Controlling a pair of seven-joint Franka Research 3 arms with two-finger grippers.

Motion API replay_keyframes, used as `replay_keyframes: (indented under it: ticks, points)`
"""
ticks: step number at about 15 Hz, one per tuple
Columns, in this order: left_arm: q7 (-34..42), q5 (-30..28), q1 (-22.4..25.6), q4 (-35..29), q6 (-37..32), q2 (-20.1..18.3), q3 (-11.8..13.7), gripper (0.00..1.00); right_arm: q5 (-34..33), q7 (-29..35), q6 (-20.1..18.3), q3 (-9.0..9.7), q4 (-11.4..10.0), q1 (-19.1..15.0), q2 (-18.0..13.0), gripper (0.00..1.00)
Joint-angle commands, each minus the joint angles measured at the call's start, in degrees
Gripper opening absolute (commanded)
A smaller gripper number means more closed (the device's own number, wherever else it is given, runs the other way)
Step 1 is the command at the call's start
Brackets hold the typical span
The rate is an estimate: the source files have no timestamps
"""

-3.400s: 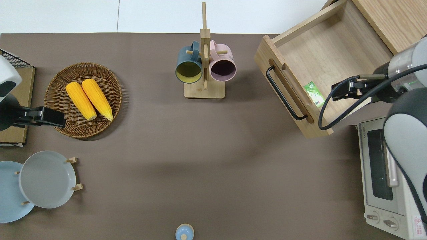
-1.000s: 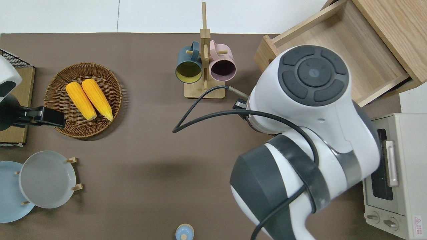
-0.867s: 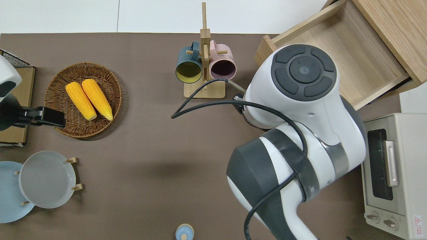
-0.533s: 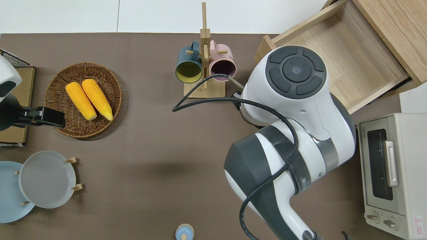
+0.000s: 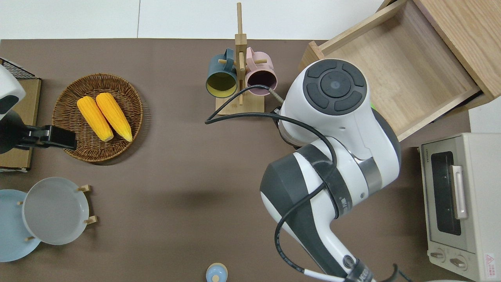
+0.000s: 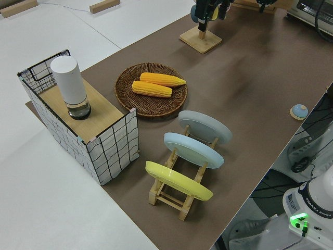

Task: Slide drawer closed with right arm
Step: 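Push the open wooden drawer away from the robot with the right arm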

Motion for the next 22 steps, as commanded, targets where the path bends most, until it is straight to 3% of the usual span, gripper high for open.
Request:
replay_keyframes:
  ticks: [1, 4, 14, 22]
  points:
    - [0.6, 1.0, 0.2, 1.5, -1.1, 0.7, -0.4, 0.99, -1.2, 0.3, 3.4, 0.59, -0.5, -2.7, 0.0, 0.0]
    - [0.6, 1.0, 0.2, 1.5, -1.1, 0.7, -0.4, 0.99, -1.0, -1.9, 5.3, 0.67, -0.5, -4.8, 0.0, 0.0]
    - [0.6, 1.0, 0.2, 1.5, -1.1, 0.7, -0.4, 0.99, -1.4, -5.8, 5.6, 0.67, 0.2, -9.7, 1.1, 0.0]
    - [0.6, 1.0, 0.2, 1.4, -1.1, 0.7, -0.4, 0.99, -1.3, -15.8, 6.7, 0.67, 1.3, -16.2, 1.1, 0.0]
